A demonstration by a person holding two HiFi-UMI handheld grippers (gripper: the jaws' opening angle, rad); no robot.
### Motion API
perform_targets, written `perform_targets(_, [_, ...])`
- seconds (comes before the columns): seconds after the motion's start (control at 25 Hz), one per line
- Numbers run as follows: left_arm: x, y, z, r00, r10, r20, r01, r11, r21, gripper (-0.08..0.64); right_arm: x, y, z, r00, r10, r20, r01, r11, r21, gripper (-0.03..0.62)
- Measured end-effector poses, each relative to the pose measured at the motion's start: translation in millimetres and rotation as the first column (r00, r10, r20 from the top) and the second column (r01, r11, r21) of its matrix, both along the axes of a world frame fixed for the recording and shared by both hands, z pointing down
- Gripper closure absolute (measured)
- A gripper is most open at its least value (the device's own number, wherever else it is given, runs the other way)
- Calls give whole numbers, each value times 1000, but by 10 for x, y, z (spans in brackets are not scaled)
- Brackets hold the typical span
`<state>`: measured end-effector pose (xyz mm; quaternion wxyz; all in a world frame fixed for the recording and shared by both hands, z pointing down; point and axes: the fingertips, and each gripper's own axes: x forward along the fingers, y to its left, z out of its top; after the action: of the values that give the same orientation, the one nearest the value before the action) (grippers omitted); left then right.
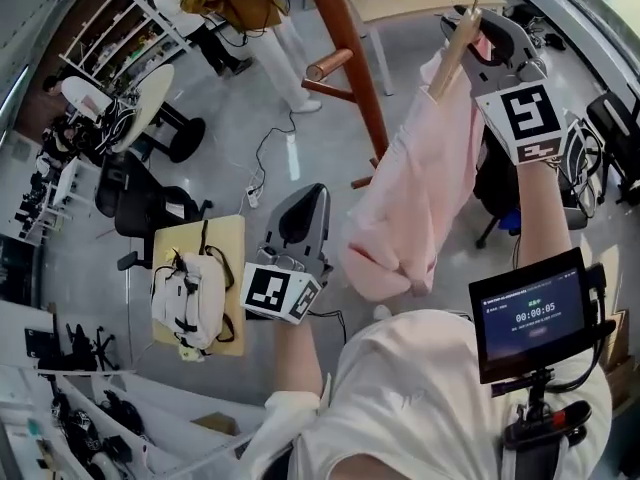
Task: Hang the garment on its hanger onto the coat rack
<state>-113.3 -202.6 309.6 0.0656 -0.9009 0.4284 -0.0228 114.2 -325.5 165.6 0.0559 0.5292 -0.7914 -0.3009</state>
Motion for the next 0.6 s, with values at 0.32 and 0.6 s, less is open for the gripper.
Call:
perform_targets(0.32, [-245, 52, -138, 997, -71, -28, 71, 997, 5, 554, -325, -338, -281, 996, -81, -45, 80, 997, -11, 500])
perform_targets(0.6, [-438, 176, -178, 992, -116, -46, 116, 993, 6, 554, -510, -515, -339, 991, -115, -66, 113, 993, -38, 499])
